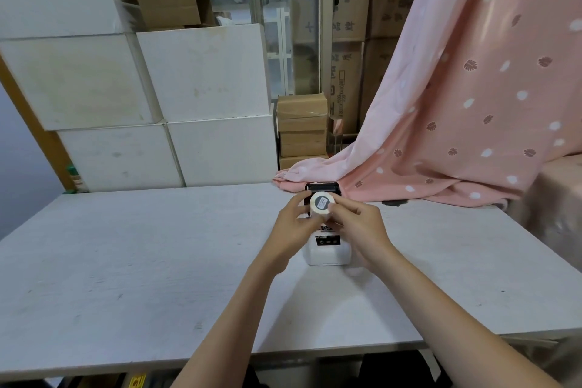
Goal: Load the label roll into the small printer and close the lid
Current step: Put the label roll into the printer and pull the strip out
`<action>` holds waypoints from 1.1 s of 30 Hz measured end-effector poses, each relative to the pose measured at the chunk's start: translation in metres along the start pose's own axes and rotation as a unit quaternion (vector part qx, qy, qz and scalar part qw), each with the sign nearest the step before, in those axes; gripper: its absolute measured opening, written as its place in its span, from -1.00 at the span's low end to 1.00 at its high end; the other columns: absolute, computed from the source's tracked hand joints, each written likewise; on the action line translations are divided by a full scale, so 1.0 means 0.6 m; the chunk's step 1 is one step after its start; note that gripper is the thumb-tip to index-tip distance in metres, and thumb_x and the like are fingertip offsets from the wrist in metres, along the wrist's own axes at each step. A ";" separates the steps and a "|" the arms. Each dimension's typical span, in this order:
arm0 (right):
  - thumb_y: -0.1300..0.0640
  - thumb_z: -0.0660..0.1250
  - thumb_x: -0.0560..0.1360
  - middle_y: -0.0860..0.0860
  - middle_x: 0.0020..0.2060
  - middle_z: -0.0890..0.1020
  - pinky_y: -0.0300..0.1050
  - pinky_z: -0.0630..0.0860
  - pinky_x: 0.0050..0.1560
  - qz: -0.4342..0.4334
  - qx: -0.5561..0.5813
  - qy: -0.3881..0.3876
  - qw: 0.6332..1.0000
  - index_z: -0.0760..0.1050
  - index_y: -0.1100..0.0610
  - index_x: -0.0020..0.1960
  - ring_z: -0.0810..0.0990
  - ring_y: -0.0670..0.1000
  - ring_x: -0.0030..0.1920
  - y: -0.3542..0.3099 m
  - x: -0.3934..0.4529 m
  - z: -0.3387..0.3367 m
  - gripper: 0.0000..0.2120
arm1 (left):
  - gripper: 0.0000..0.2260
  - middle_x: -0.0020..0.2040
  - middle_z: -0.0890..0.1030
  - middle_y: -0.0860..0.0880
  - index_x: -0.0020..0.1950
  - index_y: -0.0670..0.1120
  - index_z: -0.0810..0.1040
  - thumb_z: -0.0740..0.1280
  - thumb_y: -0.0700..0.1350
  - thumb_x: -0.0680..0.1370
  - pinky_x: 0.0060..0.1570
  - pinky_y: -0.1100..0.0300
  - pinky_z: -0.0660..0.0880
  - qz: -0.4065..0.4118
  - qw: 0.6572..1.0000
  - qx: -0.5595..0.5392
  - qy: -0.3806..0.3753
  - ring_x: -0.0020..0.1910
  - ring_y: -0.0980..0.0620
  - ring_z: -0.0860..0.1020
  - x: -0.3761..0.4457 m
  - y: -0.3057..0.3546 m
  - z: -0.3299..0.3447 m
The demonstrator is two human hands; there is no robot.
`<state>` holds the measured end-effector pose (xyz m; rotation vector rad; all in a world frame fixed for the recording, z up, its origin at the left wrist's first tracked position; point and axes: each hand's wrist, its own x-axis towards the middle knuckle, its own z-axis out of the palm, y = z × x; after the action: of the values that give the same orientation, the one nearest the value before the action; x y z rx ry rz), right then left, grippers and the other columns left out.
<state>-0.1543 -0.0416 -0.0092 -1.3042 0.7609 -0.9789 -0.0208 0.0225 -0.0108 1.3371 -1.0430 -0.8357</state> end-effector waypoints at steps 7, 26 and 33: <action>0.24 0.33 0.60 -0.02 0.12 0.76 0.06 0.59 0.31 -0.041 -0.016 -0.022 0.999 0.71 0.06 0.25 0.71 0.01 0.20 -0.005 0.001 -0.006 -0.71 | -0.81 0.04 0.73 -0.19 0.12 -0.23 0.67 0.38 -0.15 0.59 0.25 -0.02 0.54 -0.042 0.993 -0.112 0.007 0.10 -0.12 0.68 0.010 0.019 -0.015; 0.20 0.40 0.61 0.02 0.15 0.75 0.02 0.63 0.25 -0.042 -0.063 -0.006 0.997 0.65 0.15 0.32 0.70 0.11 0.22 -0.001 0.013 -0.048 -0.71 | -0.61 0.16 0.65 -0.11 0.30 -0.05 0.55 0.18 -0.39 0.58 0.08 0.14 0.59 -0.001 0.999 0.048 0.009 0.10 -0.09 0.61 0.028 -0.014 -0.037; 0.15 0.41 0.59 -0.08 0.17 0.74 -0.05 0.58 0.31 -0.078 -0.178 0.007 0.981 0.66 0.05 0.32 0.68 -0.09 0.21 -0.015 0.017 -0.076 -0.70 | -0.44 0.47 0.39 0.07 0.47 0.11 0.38 0.32 -0.35 0.56 0.36 0.15 0.24 0.107 0.880 0.450 -0.111 0.32 -0.05 0.31 0.032 -0.074 -0.048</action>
<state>-0.1923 -0.0699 -0.0058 -1.6896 0.8819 -1.0074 0.0172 0.0107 -0.0511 1.8558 -1.8580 -0.3124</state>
